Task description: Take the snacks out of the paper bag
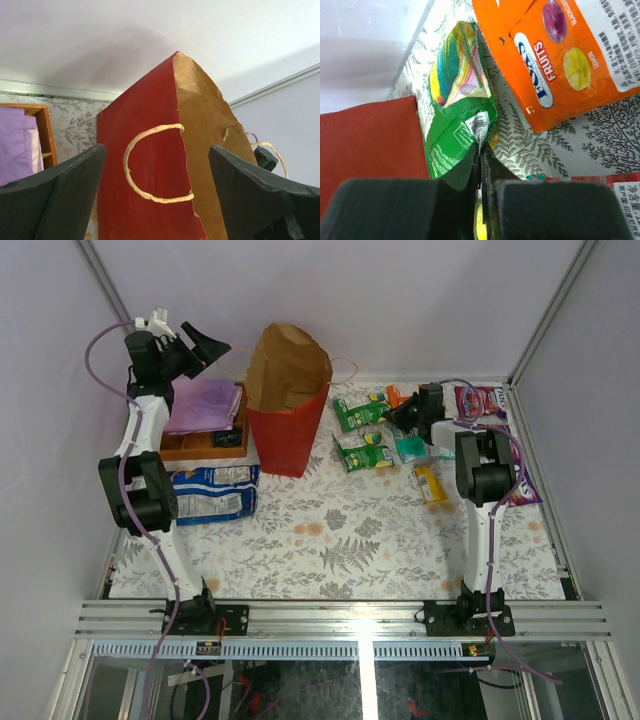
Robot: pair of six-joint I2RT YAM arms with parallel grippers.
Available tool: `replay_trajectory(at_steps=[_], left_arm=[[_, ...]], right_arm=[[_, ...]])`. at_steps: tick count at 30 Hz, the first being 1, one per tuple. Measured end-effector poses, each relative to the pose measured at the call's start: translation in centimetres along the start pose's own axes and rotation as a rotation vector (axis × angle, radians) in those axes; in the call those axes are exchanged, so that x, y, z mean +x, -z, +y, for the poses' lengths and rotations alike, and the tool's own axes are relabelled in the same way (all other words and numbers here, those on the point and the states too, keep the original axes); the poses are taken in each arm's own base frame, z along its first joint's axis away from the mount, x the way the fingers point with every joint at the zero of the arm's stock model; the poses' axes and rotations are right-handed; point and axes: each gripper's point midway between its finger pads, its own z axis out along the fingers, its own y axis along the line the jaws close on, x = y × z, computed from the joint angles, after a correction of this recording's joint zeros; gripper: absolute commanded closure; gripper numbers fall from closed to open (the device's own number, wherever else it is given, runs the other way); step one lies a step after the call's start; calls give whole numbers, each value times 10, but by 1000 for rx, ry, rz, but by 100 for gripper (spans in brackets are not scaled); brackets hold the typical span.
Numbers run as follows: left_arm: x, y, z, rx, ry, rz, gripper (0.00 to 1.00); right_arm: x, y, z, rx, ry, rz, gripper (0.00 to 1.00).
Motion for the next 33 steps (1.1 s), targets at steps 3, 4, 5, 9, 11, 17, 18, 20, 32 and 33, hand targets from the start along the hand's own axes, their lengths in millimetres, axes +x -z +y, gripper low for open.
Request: replay_trajectory(at_steps=[3,4,5,9,11,17,18,20,32,33], left_arm=[[3,-6,-5,5,-21,20,30],[4,-7,-5,3,-24,24,35],[4,-8,-3,-2,-25,30,40],[12,-14,13,-36,-13,59,69],[19,-15,22,-58,-2,77,82],[24,-14,32,-99,15,92,100],[24,-14,33,-106,16,90,100],[23,-14,35,-118,18,84,100],[0,27,17,-254,-27,-48,100],[-4,31,14,-262,-35,-65,100]], right_arm=[[-2,0,4,-13,-21,-8,100],[-2,0,5,-14,-27,-8,100],[-2,0,5,-15,-31,-9,100],[-3,0,7,-20,-43,-11,100],[-4,-1,8,-25,-48,-14,100],[-6,-2,14,-42,-107,-25,100],[-8,-2,14,-43,-119,-32,100],[-10,-3,16,-44,-142,-44,100],[-7,-10,15,-25,-198,-95,25],[-7,-11,14,-20,-191,-95,24]])
